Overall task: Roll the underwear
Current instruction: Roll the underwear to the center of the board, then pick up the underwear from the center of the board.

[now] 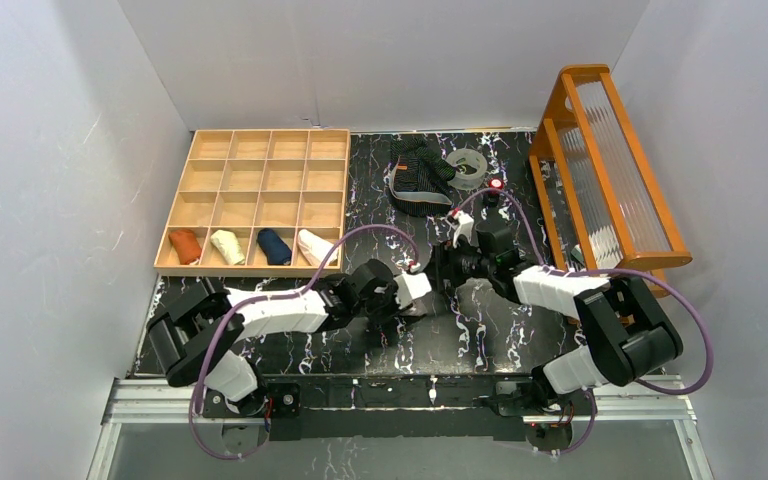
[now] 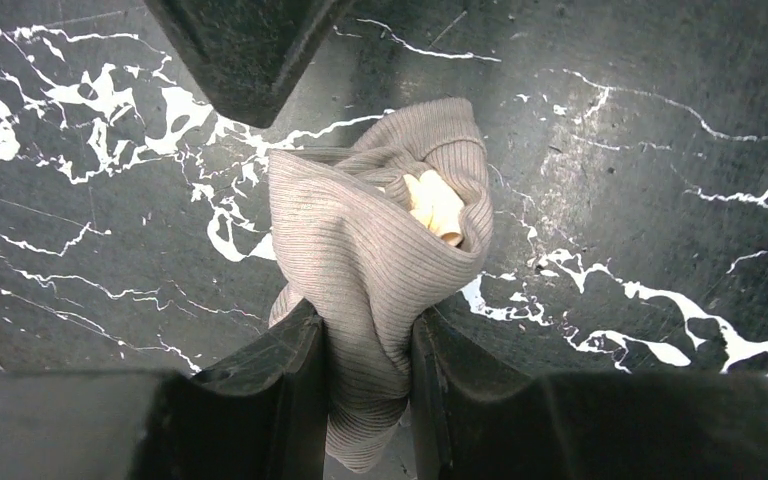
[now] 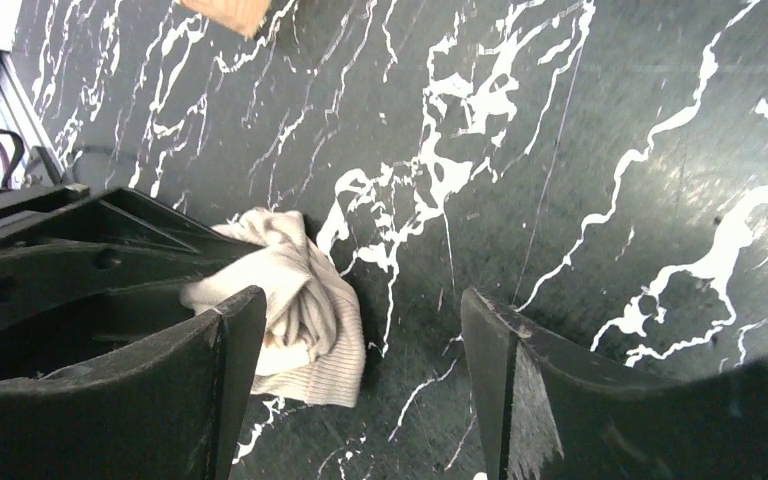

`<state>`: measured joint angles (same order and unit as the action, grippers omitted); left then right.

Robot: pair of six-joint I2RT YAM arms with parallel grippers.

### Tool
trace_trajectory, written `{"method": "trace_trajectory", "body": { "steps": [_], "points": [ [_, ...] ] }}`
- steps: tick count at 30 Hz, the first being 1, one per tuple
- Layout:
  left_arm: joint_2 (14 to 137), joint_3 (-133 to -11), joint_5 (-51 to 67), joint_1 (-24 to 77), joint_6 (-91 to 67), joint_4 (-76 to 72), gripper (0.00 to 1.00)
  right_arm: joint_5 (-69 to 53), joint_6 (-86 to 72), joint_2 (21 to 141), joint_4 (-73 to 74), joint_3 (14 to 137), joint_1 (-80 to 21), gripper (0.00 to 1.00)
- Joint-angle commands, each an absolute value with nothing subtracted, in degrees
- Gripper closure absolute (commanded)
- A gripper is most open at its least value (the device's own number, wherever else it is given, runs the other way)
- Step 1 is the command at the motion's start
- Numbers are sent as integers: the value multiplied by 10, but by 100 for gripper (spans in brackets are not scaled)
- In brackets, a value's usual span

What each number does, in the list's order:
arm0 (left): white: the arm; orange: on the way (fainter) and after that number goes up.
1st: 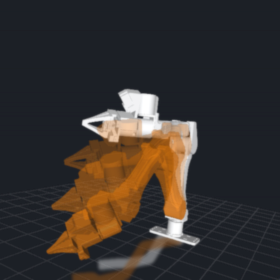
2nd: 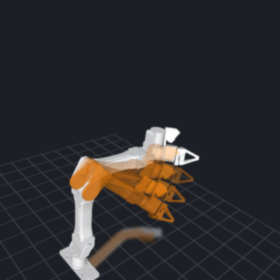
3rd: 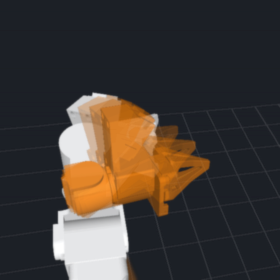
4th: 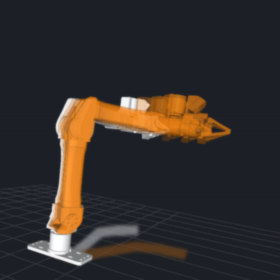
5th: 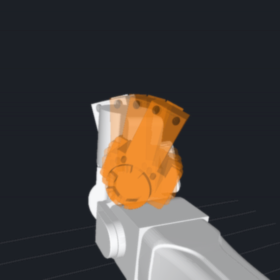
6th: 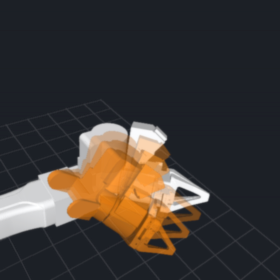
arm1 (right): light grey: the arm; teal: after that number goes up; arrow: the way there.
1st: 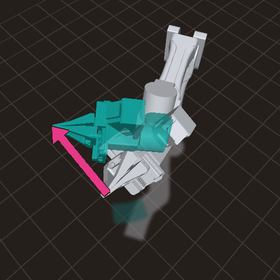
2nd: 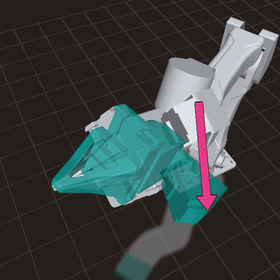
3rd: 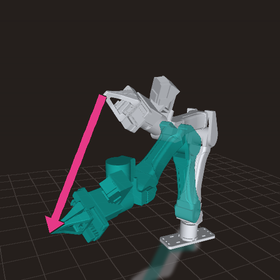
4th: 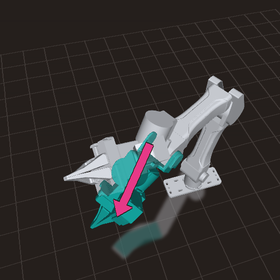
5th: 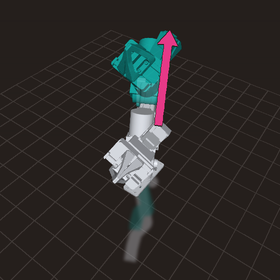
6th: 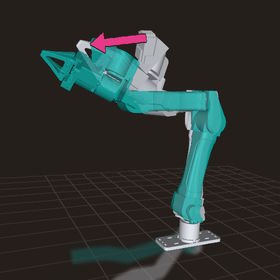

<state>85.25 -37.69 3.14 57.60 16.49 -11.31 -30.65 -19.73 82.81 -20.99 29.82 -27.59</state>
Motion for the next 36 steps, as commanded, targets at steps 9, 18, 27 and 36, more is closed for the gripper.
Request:
{"method": "trace_trajectory", "body": {
  "steps": [9, 18, 27, 36],
  "points": [
    [895, -432, 119, 498, -38, -12, 100, -283, -286, 741, -102, 299, -275, 23],
    [916, -420, 144, 490, -88, -48, 100, -382, -395, 795, -260, 249, -276, 60],
    [931, -431, 190, 485, -69, -50, 77, -363, -412, 927, -328, 279, -281, 67],
    [973, -492, 229, 485, -23, -3, 36, -365, -421, 957, -341, 291, -281, 68]
  ]
}}
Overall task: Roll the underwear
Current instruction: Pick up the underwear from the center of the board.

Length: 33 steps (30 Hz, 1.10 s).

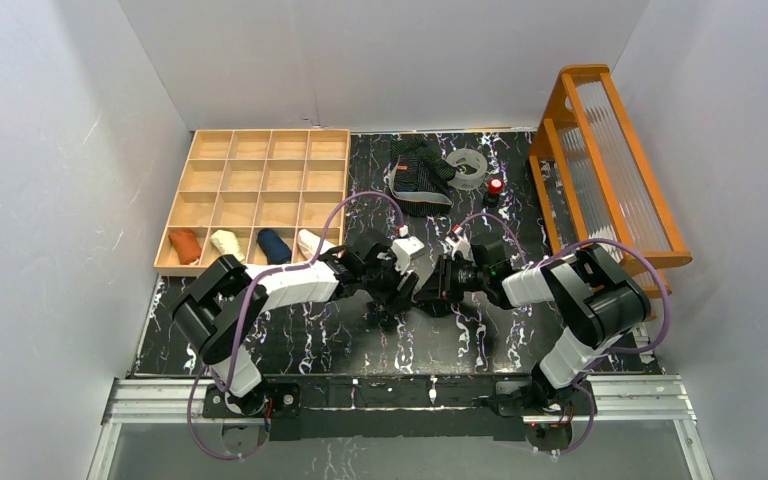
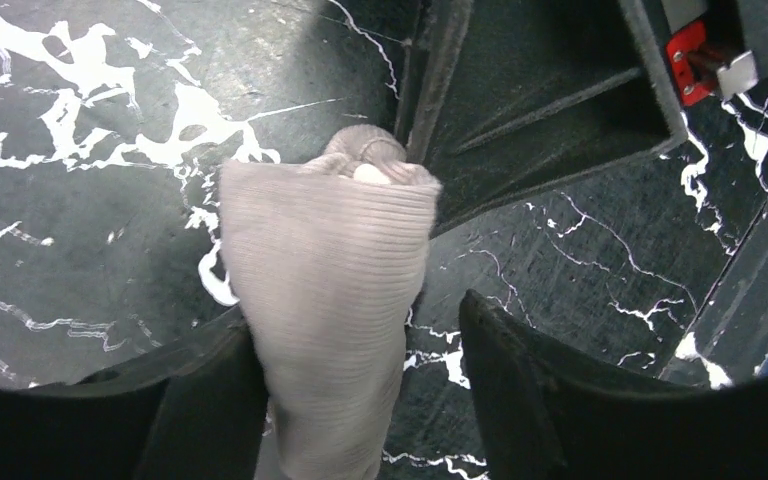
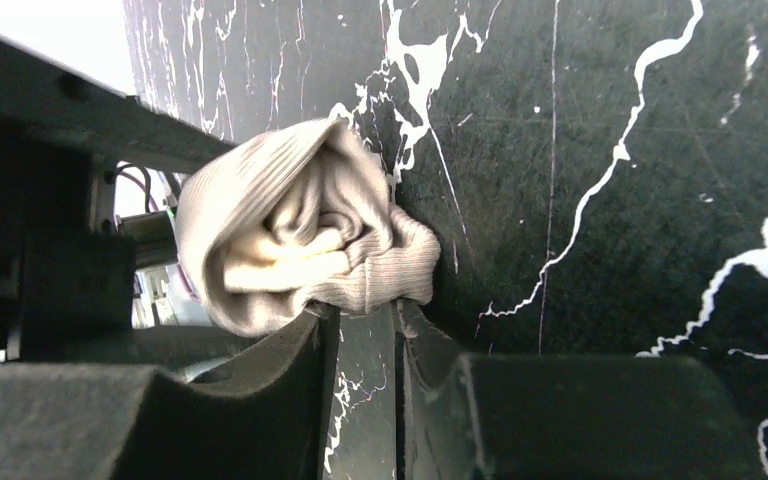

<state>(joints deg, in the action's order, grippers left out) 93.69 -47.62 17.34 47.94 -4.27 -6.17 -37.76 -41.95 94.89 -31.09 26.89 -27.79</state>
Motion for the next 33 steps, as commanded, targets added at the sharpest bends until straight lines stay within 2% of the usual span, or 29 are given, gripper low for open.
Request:
{"method": "trace_trajectory", "body": {
  "steps": [1, 5, 7, 9, 14, 20, 22, 23, 27, 33],
  "points": [
    [978, -495, 239, 485, -23, -3, 33, -366, -421, 959, -340, 294, -281, 67],
    [1008, -502, 262, 485, -31, -4, 30, -370, -426, 970, -343, 297, -281, 67],
    [1022, -501, 251, 485, -46, -12, 35, -374, -426, 974, -346, 297, -281, 67],
    [1024, -496, 225, 485, -50, -18, 43, -376, -423, 976, -341, 300, -281, 67],
    [1026, -497, 164, 485, -45, -3, 76, -379, -412, 970, -316, 313, -280, 66],
    [1000, -498, 106, 485, -36, 18, 97, -366, -378, 937, -234, 342, -276, 62],
    [982, -497, 105, 476, -43, 11, 100, -329, -357, 908, -187, 350, -271, 56],
    [969, -493, 113, 467, -49, 4, 100, -312, -349, 894, -166, 352, -269, 43],
    [921, -490, 159, 421, -74, -24, 100, -281, -336, 840, -113, 358, -253, 38],
    [868, -520, 190, 367, -87, 18, 100, -250, -342, 771, -93, 365, -245, 35]
  ]
}}
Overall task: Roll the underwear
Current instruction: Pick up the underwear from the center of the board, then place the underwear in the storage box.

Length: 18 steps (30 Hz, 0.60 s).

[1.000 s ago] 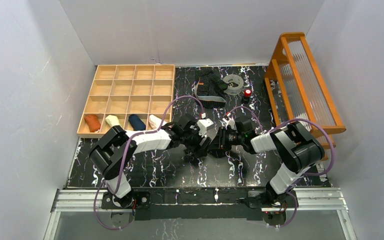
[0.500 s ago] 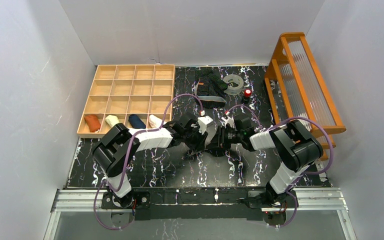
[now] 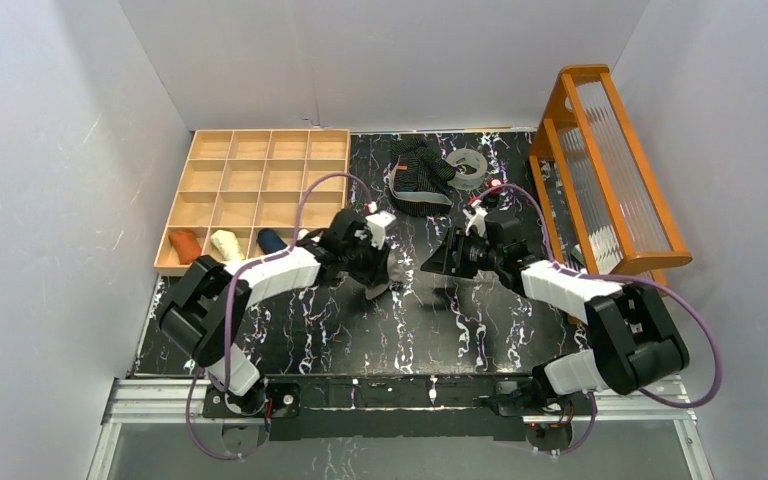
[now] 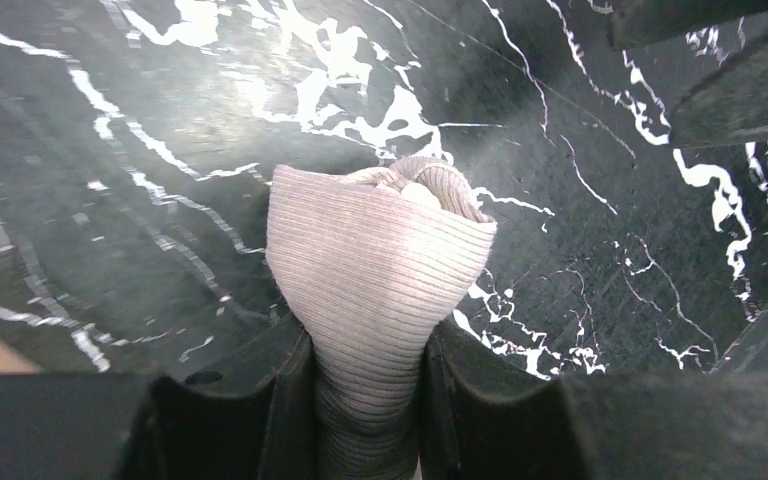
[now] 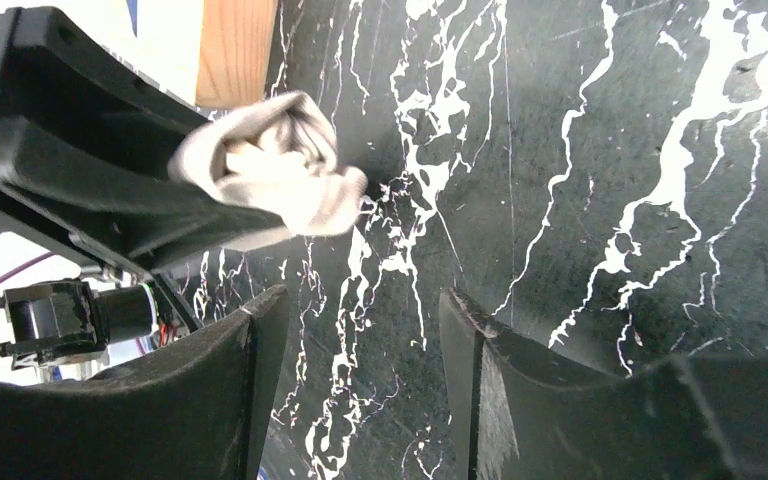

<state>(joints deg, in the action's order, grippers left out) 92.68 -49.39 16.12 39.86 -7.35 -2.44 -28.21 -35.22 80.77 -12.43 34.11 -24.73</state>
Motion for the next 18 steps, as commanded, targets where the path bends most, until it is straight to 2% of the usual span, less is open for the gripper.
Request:
{"method": "trace_trajectory", "body": {
  "steps": [1, 11, 14, 18],
  "points": [
    [858, -526, 191, 353, -87, 29, 100, -249, -343, 759, -88, 368, -245, 35],
    [806, -611, 154, 160, -43, 148, 100, -284, -346, 740, -81, 378, -246, 34],
    [828, -637, 130, 113, -78, 152, 100, -290, -346, 745, -81, 380, -246, 33],
    [898, -700, 87, 103, -149, 176, 100, -290, -342, 756, -61, 398, -245, 32]
  ]
}}
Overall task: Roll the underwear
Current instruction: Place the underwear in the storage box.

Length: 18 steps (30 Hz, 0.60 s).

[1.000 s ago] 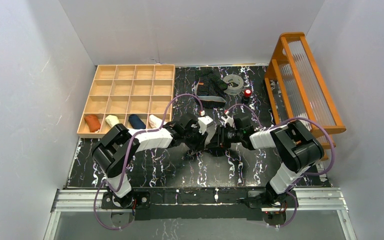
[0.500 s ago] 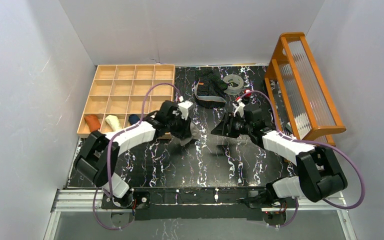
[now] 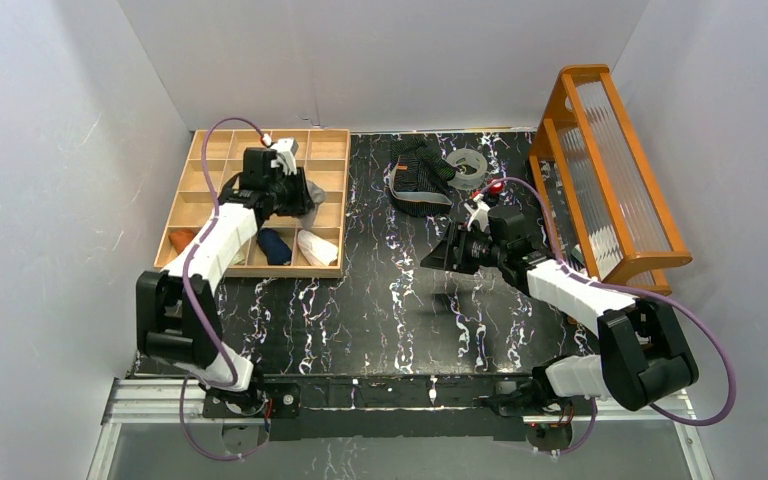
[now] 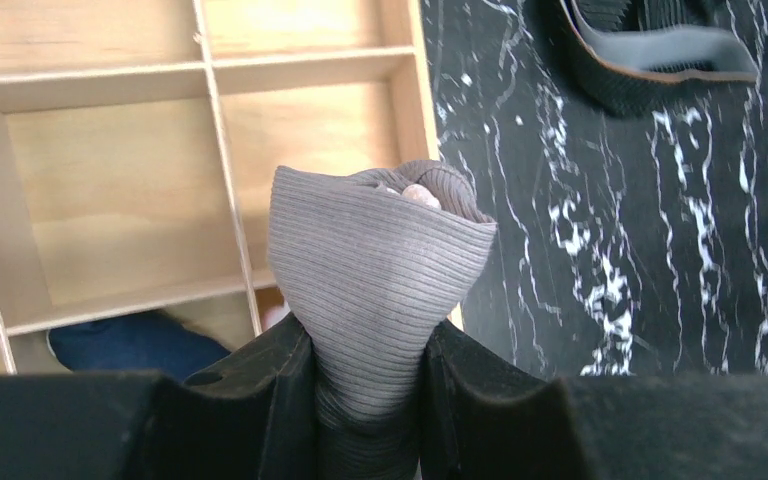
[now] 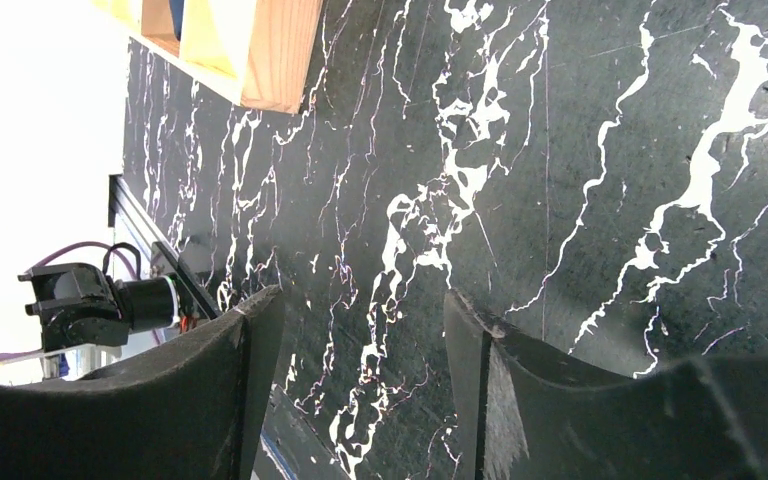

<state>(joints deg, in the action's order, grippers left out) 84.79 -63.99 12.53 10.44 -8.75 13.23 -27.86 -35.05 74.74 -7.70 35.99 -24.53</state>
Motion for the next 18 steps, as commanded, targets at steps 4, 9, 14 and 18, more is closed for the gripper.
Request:
{"method": "trace_trajectory", "body": {
  "steps": [4, 9, 14, 18],
  "points": [
    [950, -751, 22, 107, -202, 198, 100, -277, -333, 760, -34, 421, -246, 31],
    [977, -771, -76, 119, -248, 189, 100, -269, -321, 762, -11, 439, -246, 30],
    [1034, -820, -131, 134, -278, 212, 100, -270, -307, 773, 16, 452, -245, 30],
    [1059, -842, -183, 164, -313, 213, 100, -269, -300, 779, 25, 458, -246, 29]
  ]
}}
